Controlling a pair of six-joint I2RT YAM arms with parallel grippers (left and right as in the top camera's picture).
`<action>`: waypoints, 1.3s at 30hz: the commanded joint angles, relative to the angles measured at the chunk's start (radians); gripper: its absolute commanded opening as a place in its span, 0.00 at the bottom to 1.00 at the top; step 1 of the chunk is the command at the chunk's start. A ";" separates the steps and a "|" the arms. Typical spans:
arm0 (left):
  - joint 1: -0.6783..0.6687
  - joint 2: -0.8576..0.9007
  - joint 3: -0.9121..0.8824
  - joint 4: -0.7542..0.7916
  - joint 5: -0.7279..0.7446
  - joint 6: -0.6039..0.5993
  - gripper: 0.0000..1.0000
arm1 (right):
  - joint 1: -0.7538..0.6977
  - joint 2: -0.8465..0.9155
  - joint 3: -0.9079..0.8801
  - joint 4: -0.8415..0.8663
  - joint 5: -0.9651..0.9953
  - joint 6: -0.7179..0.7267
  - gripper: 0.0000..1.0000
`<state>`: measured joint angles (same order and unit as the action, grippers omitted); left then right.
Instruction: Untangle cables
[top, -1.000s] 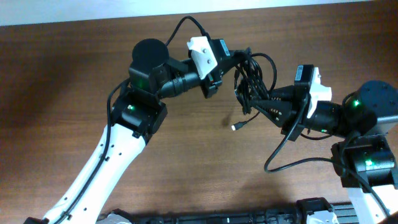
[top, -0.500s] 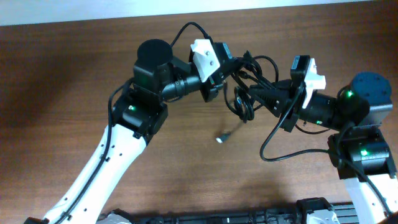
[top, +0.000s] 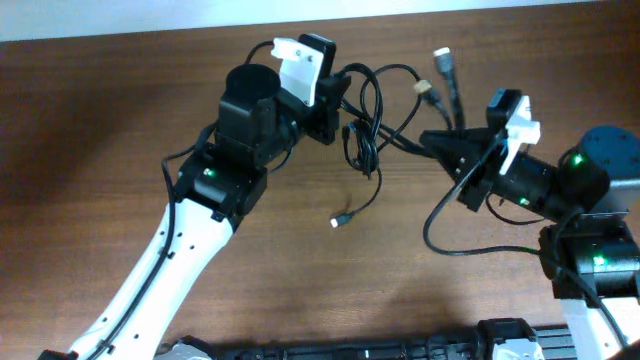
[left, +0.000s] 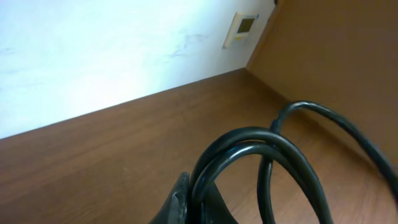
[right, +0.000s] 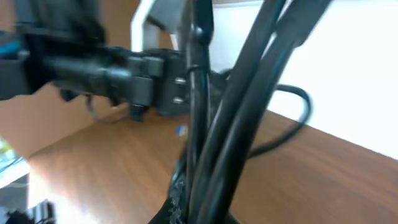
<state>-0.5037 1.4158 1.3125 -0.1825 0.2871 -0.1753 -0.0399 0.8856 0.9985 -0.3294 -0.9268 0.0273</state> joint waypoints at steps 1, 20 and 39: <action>0.029 -0.002 0.003 0.040 0.145 0.095 0.00 | -0.042 -0.028 0.021 -0.024 0.160 0.008 0.07; 0.029 -0.003 0.003 0.172 0.108 -0.056 0.00 | -0.039 -0.020 0.021 -0.191 -0.023 -0.128 0.79; -0.117 -0.002 0.003 0.306 0.169 -0.198 0.00 | -0.039 0.105 0.021 -0.167 -0.166 -0.128 0.37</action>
<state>-0.6102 1.4158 1.3117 0.1055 0.4347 -0.3592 -0.0761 0.9905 0.9989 -0.5014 -1.0767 -0.0921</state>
